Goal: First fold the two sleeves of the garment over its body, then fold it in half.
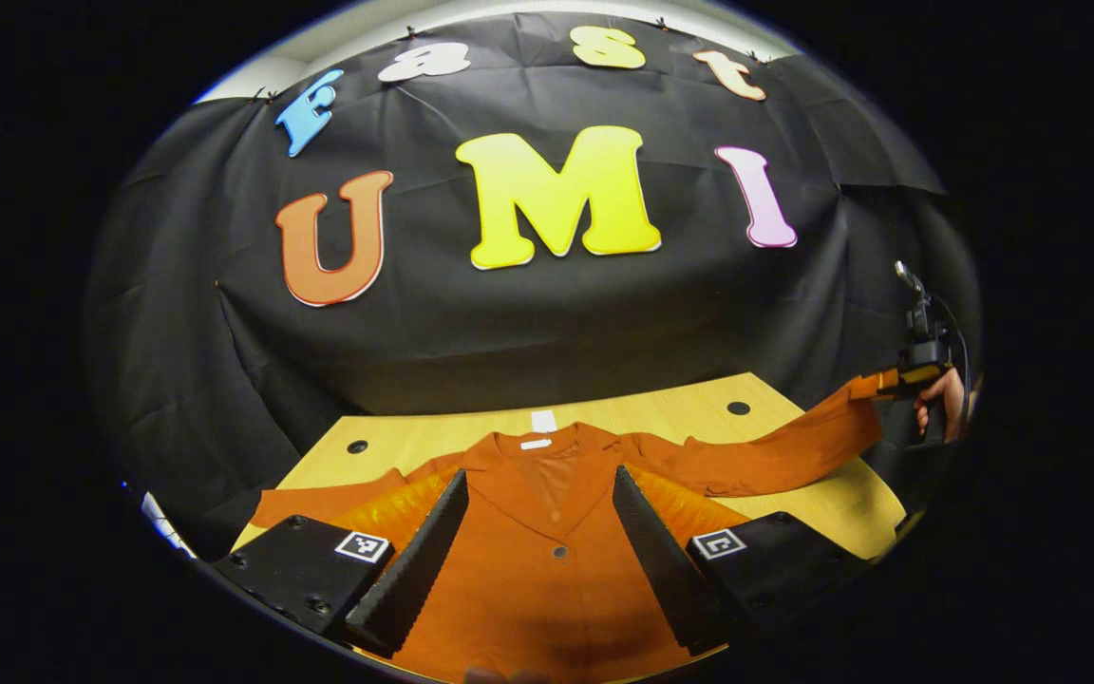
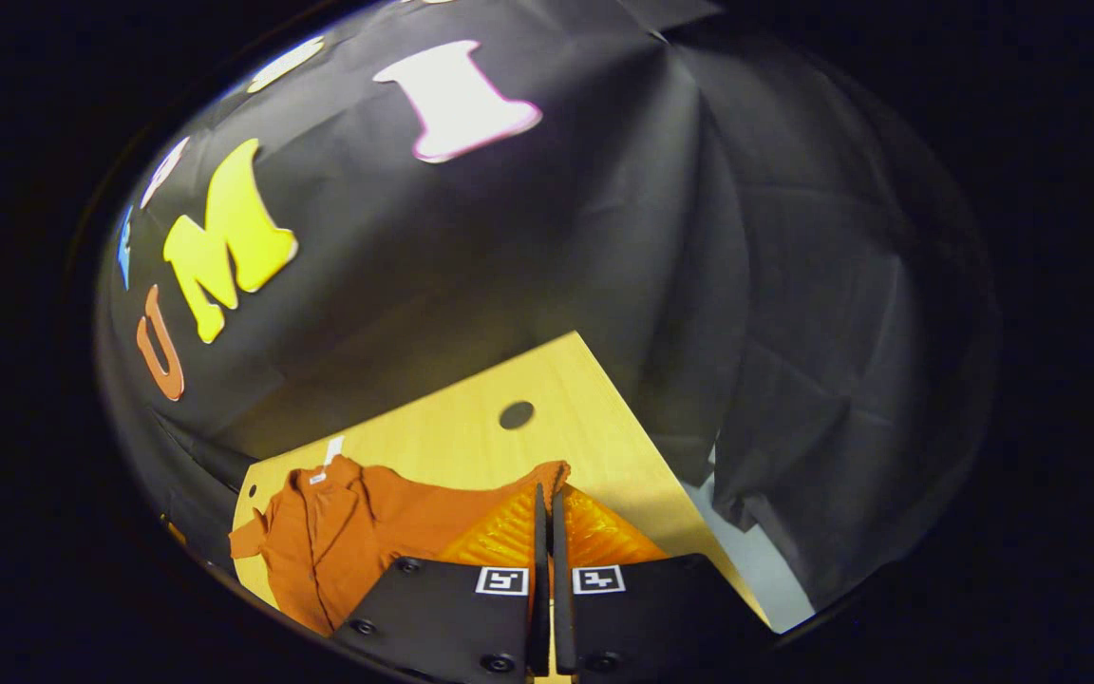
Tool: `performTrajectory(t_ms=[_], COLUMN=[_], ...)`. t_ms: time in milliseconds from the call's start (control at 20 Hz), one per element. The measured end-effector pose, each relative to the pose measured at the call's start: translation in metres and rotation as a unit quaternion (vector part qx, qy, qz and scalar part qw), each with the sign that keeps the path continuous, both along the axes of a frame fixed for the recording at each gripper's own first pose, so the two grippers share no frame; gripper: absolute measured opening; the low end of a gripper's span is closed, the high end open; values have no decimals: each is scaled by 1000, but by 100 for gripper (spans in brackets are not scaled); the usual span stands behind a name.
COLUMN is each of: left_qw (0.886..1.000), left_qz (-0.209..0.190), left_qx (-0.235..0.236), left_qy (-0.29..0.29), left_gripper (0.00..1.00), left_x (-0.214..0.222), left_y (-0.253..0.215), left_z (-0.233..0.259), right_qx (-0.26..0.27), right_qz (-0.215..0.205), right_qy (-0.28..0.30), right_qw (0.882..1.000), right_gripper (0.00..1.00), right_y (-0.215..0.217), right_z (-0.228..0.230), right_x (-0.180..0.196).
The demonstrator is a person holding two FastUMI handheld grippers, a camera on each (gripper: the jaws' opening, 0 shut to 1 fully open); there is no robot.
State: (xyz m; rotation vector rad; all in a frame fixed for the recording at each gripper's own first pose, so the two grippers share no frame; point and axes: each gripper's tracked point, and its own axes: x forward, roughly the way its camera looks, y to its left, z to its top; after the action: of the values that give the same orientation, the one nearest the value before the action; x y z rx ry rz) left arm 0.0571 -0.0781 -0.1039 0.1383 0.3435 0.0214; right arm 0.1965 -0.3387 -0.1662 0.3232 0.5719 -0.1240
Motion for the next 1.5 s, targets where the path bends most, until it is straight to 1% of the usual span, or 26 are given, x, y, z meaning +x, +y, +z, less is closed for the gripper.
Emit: performTrajectory(t_ms=[150,250,350,500,600,700,850,900,1100,1200,1350,1500], left_qw=[999,998,997,996,993,989,982,980,968,962,954,948], left_qz=[18,37,56,79,102,133,175,188,241,267,298,318], left_qx=[-25,-35,-30,-15,-18,-26,-36,-38,-37,-27,-19,-15], left_qy=[-23,-32,-39,-49,-51,-54,-56,-57,-51,-47,-35,-25], left_gripper=[99,99,99,99,99,99,99,99,99,99,99,99], left_x=[-10,-22,-33,-49,-60,-75,-101,-110,-147,-166,-193,-211], left_y=[49,89,135,200,237,273,316,329,377,397,418,427], left_z=[8,8,9,10,11,11,11,12,11,10,6,0], right_qx=[-10,7,22,26,24,20,8,12,6,-10,-1,-6], right_qz=[27,45,68,117,148,178,219,231,258,274,276,270], right_qy=[-19,-26,-33,-28,-18,-5,31,43,97,117,151,184], right_qw=[999,999,997,992,989,984,975,972,961,955,949,945], right_gripper=[2,2,2,2,2,2,2,2,2,2,2,2], right_y=[76,139,205,301,357,407,472,490,560,588,625,626], right_z=[49,72,89,90,80,62,13,-4,-89,-131,-179,-204], right_x=[13,24,32,43,49,55,61,61,72,80,83,78])
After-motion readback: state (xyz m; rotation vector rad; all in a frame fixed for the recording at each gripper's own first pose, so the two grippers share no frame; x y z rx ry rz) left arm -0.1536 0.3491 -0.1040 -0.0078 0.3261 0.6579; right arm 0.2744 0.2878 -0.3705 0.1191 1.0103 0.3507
